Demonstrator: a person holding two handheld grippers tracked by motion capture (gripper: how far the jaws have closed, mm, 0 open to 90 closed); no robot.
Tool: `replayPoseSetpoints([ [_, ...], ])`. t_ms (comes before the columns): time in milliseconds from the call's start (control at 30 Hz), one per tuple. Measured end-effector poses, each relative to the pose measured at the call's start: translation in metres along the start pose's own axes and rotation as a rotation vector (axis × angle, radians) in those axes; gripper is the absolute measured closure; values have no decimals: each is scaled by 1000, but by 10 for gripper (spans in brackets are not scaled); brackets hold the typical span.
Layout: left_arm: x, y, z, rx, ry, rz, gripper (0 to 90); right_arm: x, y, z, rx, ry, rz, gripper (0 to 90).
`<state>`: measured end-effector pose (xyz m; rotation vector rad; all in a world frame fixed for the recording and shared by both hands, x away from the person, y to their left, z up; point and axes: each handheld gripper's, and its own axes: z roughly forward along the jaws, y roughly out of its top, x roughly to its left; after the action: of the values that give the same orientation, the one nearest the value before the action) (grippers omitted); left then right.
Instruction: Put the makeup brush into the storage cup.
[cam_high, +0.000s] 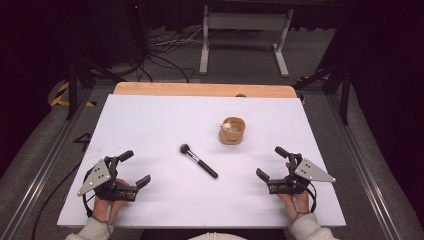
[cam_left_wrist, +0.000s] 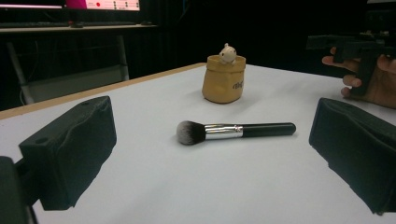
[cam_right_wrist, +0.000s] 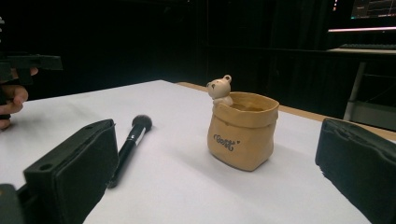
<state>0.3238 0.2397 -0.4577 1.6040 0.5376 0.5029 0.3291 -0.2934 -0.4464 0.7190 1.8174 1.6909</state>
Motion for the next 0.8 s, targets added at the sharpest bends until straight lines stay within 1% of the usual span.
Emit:
replayPoseSetpoints([
  [100, -1, 1, 0, -2, 3, -2, 4, 2, 2, 0, 8, 3, -17, 0],
  [167, -1, 1, -1, -4, 5, -8, 1, 3, 3, 0, 3, 9, -13, 0],
  [200, -1, 1, -1, -4, 5, -8, 1, 3, 4, -1, 2, 5, -17, 0],
  [233, -2, 2, -1, -4, 5, 1, 1, 4, 5, -2, -4, 4, -20, 0],
  [300, -2, 2, -2, -7, 0, -2, 2, 4, 7, -3, -7, -3, -26, 0],
  [367, -3, 2, -2, -12, 0, -9, 2, 4, 7, -4, -5, -6, -24, 0],
  [433, -3, 3, -3, -13, 0, -1, 1, 4, 8, -4, -1, -10, -24, 0],
  [500, -4, 4, -3, -14, -1, -7, 1, 3, 9, -4, 2, -17, -18, 0],
  [533, -4, 4, -4, -14, 1, -3, 1, 4, 10, -4, 5, -18, -17, 0],
  [633, -4, 5, -4, -19, 3, -3, 1, 5, 13, -1, 8, -6, -11, 0],
  [767, -8, 8, -2, -17, -8, 20, 2, 12, 17, 6, 12, 39, -5, 0],
  [800, -8, 8, -2, -18, -12, 21, 2, 15, 18, 9, 7, 49, -7, 0],
])
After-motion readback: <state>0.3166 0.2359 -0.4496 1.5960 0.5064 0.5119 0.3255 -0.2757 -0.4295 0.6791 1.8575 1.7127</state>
